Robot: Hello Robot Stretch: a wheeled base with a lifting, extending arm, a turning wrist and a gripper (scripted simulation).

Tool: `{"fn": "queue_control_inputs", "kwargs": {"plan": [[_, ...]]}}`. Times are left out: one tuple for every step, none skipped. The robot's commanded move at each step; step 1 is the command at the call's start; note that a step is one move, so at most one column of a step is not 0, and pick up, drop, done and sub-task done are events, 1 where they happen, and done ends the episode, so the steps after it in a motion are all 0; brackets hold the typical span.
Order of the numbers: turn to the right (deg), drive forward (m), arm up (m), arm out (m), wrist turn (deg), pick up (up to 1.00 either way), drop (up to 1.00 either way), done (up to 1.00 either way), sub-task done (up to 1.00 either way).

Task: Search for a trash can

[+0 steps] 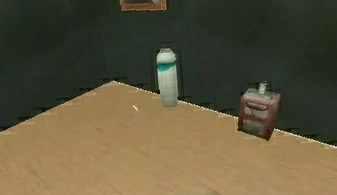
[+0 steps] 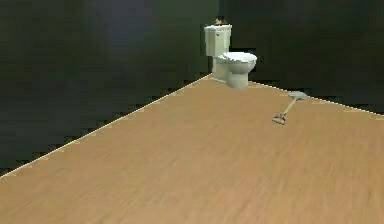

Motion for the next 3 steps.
{"fn": "queue_control_inputs", "kwargs": {"plan": [[0.0,1.00,0.00,0.00,0.0,0.00,0.00,0.00,0.00],[-6.0,0.00,0.00,0.00,0.0,0.00,0.00,0.00,0.00],[0.0,0.65,0.00,0.00,0.0,0.00,0.00,0.00,0.00]]}}
